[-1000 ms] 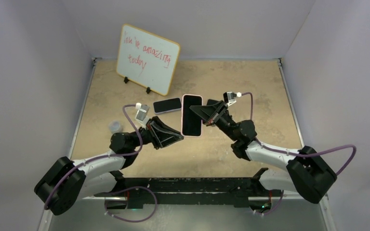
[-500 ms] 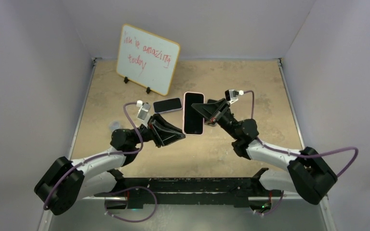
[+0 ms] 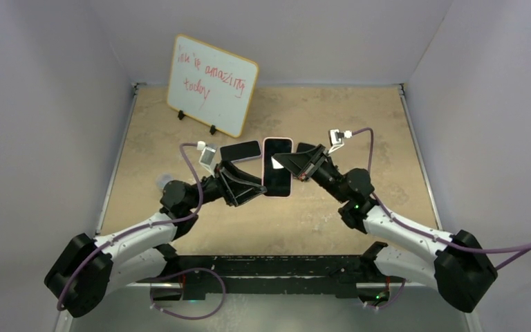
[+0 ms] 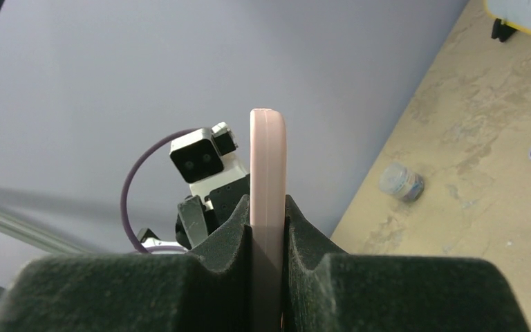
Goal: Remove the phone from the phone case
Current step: Remove the phone case from the phone.
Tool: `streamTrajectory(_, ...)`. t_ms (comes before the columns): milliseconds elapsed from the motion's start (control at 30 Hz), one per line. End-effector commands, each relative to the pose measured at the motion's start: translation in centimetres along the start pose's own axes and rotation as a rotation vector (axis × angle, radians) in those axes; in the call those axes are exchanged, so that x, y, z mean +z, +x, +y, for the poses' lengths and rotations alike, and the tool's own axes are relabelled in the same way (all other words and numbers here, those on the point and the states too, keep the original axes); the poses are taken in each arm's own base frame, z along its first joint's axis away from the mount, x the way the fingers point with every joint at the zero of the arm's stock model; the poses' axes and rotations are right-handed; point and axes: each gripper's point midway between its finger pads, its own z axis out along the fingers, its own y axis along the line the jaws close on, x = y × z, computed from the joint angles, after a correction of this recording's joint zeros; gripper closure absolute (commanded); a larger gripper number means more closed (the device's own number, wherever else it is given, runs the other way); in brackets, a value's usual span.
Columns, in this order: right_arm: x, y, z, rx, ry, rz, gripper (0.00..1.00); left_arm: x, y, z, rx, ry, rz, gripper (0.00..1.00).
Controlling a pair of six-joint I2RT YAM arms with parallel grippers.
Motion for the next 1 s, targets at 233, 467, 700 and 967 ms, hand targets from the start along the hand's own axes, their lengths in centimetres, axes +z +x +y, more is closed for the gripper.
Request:
streamTrajectory(233,0.0,-1.8,1.8,-0.068,-0.009,-0.068,1.00,0.7,-2.1,-3.1,0.046,0.108,-0.043,0.63)
streamTrajectory(467,-0.2,-2.2,1.7,-0.067,-0.002,-0.088,1.00,0.6,-1.3,-3.2,0.040,0.128,-0.002,0.62)
streamTrajectory(700,-0.6,-2.9,1.8,-0.059,-0.006,-0.136,1.00,0.4,-0.8,-3.0,0.030,0.124,0.007,0.62)
streamTrajectory(967,-0.7,-3.1,1.8,-0.044,-0.018,-0.154,1.00,0.4,-0.5,-2.2,0.004,0.102,0.012,0.61)
